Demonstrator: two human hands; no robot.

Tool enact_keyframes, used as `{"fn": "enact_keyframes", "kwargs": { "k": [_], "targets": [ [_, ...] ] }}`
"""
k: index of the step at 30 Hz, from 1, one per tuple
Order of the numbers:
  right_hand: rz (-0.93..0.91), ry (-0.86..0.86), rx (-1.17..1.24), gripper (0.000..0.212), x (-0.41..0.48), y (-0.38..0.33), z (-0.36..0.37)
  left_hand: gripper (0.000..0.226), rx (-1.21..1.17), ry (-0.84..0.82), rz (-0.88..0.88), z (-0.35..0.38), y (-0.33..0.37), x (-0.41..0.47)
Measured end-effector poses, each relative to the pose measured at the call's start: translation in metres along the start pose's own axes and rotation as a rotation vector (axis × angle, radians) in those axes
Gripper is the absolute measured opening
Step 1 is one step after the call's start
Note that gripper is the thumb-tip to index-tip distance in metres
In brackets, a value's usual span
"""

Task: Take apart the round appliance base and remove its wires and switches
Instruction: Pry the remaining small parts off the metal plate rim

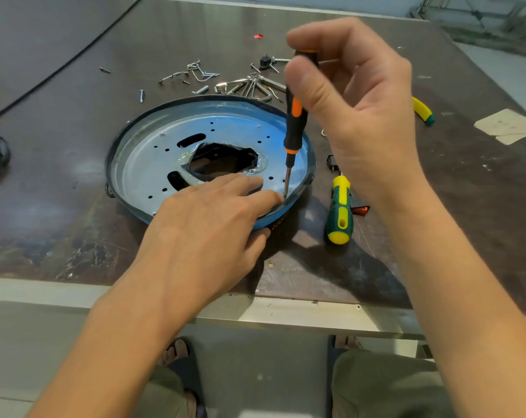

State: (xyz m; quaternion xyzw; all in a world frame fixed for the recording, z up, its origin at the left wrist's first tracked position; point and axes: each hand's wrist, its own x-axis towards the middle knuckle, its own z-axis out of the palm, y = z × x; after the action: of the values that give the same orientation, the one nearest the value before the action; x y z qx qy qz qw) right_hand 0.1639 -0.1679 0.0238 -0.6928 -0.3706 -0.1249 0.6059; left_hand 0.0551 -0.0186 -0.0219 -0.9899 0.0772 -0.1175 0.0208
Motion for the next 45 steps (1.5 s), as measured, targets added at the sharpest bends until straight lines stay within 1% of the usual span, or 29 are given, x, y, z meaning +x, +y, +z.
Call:
{"fn": "enact_keyframes", "kwargs": {
  "k": [3, 7, 9, 11, 12, 15, 18, 20, 24, 27, 30, 33, 36, 40, 44, 45],
  "targets": [
    [-0.032, 0.027, -0.021, 0.021, 0.0015, 0.0014, -0.0006, 0.043, 0.004, 0.007, 0.007, -0.0005, 0.0005, -0.0002],
    [0.052, -0.005, 0.14, 0.029, -0.0004, 0.0036, -0.0009, 0.04, -0.009, 0.009, 0.011, -0.0018, 0.0007, -0.0005],
    [0.058, 0.008, 0.134, 0.024, -0.0005, 0.002, 0.0004, 0.042, -0.015, 0.005, 0.012, -0.002, 0.0004, -0.0006],
    [0.023, 0.032, 0.052, 0.014, 0.001, 0.0008, 0.0007, 0.043, -0.016, 0.007, 0.013, -0.002, 0.0004, -0.0007],
    [0.01, 0.048, 0.028, 0.014, 0.0019, 0.0012, 0.0001, 0.042, -0.013, 0.011, 0.014, -0.0019, 0.0005, -0.0006],
    [0.014, 0.047, 0.043, 0.018, 0.0035, 0.0048, -0.0038, 0.041, -0.006, 0.014, 0.017, -0.002, 0.0005, -0.0009],
    [0.067, 0.044, 0.144, 0.027, 0.0017, 0.0057, -0.0046, 0.041, -0.022, 0.012, 0.022, -0.0026, 0.0003, -0.0007],
    [0.097, 0.073, 0.201, 0.028, 0.0012, 0.0033, -0.0021, 0.04, -0.034, 0.011, 0.023, -0.0026, 0.0002, -0.0004],
    [0.039, 0.077, 0.096, 0.018, 0.003, 0.0026, -0.0019, 0.043, -0.043, 0.015, 0.023, -0.0019, -0.0001, -0.0003],
    [0.021, 0.05, 0.09, 0.023, 0.0028, 0.0041, -0.0063, 0.041, -0.045, 0.013, 0.026, -0.002, -0.0004, -0.0002],
    [0.089, 0.072, 0.197, 0.027, 0.002, 0.0047, -0.006, 0.038, -0.054, 0.013, 0.033, -0.0023, -0.0006, -0.0003],
    [0.058, 0.078, 0.115, 0.018, 0.0023, 0.0026, -0.0024, 0.037, -0.053, 0.012, 0.029, -0.0024, -0.0009, -0.0006],
    [0.01, 0.063, 0.068, 0.02, 0.0041, 0.0028, -0.0051, 0.036, -0.037, 0.018, 0.024, -0.003, -0.0005, -0.0006],
    [0.082, 0.051, 0.153, 0.027, 0.0025, 0.0046, -0.0076, 0.038, -0.046, 0.022, 0.026, -0.0035, 0.0, -0.0008],
    [0.031, 0.042, 0.085, 0.014, 0.002, 0.0011, -0.0032, 0.038, -0.039, 0.026, 0.021, -0.0036, 0.0002, -0.0011],
    [0.015, 0.043, 0.059, 0.016, 0.0025, 0.0011, -0.0029, 0.039, -0.033, 0.026, 0.02, -0.0037, 0.0003, -0.0011]
  ]
}}
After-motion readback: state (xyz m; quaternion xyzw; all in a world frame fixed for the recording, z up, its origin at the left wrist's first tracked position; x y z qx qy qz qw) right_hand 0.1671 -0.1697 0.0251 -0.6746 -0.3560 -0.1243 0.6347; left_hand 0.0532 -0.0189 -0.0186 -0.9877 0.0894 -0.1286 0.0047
